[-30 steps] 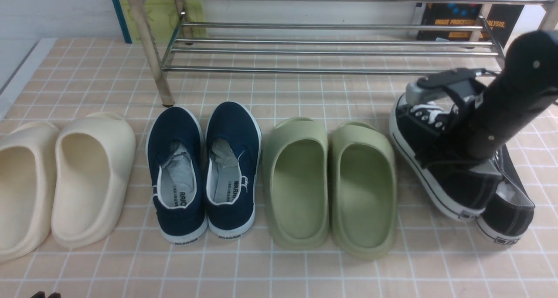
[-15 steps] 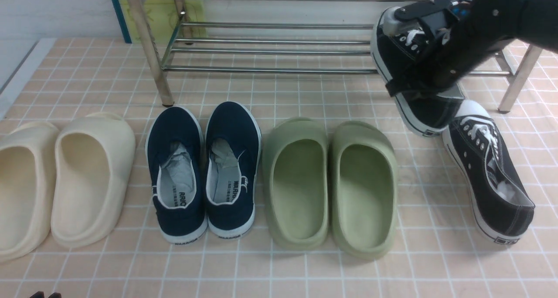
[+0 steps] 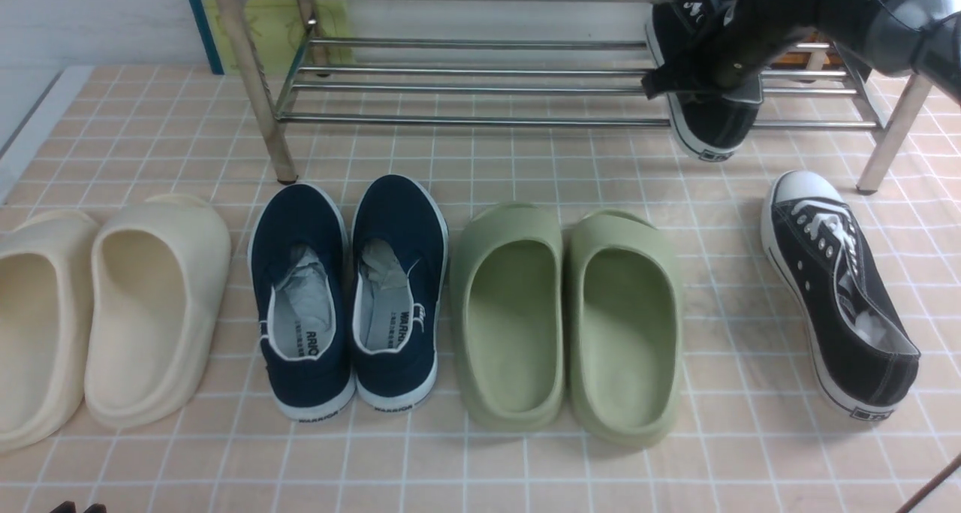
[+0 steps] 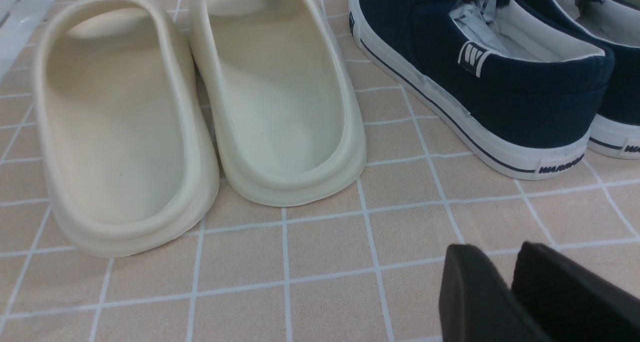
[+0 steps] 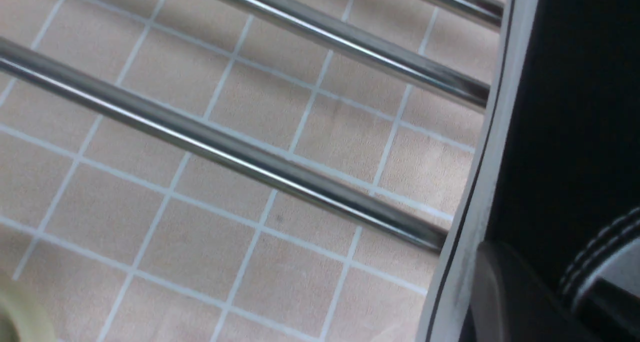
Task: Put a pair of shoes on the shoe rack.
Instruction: Use the right arm to put a shoe into the shoe rack, then use the right arm to grab the shoe closest to it
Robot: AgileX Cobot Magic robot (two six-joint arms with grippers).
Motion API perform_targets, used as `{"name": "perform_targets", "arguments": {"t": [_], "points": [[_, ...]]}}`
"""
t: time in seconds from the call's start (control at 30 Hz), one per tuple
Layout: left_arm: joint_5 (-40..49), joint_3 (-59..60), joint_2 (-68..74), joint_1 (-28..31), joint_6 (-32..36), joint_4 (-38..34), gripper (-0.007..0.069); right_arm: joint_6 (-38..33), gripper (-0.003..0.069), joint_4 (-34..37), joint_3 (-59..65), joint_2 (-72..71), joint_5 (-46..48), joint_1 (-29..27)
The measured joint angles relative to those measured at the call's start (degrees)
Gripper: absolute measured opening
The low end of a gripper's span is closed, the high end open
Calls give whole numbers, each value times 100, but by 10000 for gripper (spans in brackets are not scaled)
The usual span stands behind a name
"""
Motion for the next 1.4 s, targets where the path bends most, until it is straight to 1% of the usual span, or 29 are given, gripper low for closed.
{"name": "perform_targets", "arguments": {"t": [0.03, 0.1, 0.13, 0.17, 0.27, 0.3, 0.33, 0.37, 0.4, 0.47, 0.5, 0.7, 0.8, 0.87, 0.9, 0.93, 1.0, 1.03, 1.13, 1.17, 1.23, 1.27, 1.3, 1.4], "points": [[0, 0, 0, 0, 0, 0, 167, 0, 39, 0, -7, 0, -11, 0], [0, 0, 0, 0, 0, 6, 169, -76, 115, -5, -43, 16, -110, -11], [0, 0, 0, 0, 0, 12, 169, -89, 123, -5, -43, 16, -116, -11], [0, 0, 0, 0, 0, 12, 171, -135, 191, -5, -50, -4, -82, -18], [0, 0, 0, 0, 0, 16, 173, -135, 331, 100, -50, -83, 45, -23], [0, 0, 0, 0, 0, 16, 174, -135, 331, 100, -50, -96, 55, -23], [0, 0, 0, 0, 0, 16, 176, -135, 412, 195, -38, -247, 180, -23], [0, 0, 0, 0, 0, 16, 177, -135, 412, 195, -39, -272, 195, -23], [0, 0, 0, 0, 0, 16, 178, -135, 461, 280, -39, -466, 310, -10], [0, 0, 0, 0, 0, 16, 178, -135, 487, 324, -39, -718, 417, -5], [0, 0, 0, 0, 0, 16, 178, -135, 510, 355, -39, -1057, 621, -5], [0, 0, 0, 0, 0, 23, 178, -141, 517, 183, -45, -2255, 1331, -5], [0, 0, 0, 0, 0, 23, 180, -100, 510, 76, -28, -2589, 1613, -5], [0, 0, 0, 0, 0, 29, 181, 110, 492, 35, 224, -2973, 2143, -5], [0, 0, 0, 0, 0, 29, 181, 127, 491, 35, 257, -2973, 2143, -5], [0, 0, 0, 0, 0, 29, 181, 258, 477, -54, 577, -3132, 2489, -5], [0, 0, 0, 0, 0, 29, 181, 445, 465, -151, 1192, -3248, 2636, -10], [0, 0, 0, 0, 0, 29, 181, 460, 464, -164, 1267, -3265, 2642, -10], [0, 0, 0, 0, 0, 29, 181, 524, 456, -201, 2649, -3293, 2646, -15], [0, 0, 0, 0, 0, 34, 181, 554, 454, -201, 3295, -3251, 2623, -15], [0, 0, 0, 0, 0, 34, 184, 554, 453, -236, 4135, -3208, 2444, -17], [0, 0, 0, 0, 0, 34, 184, 562, 453, -255, 4209, -3207, 2407, -22], [0, 0, 0, 0, 0, 34, 184, 611, 453, -333, 4715, -3191, 2017, -37], [0, 0, 0, 0, 0, 40, 188, 856, 451, -387, 5352, -3165, 1123, -67]]}}
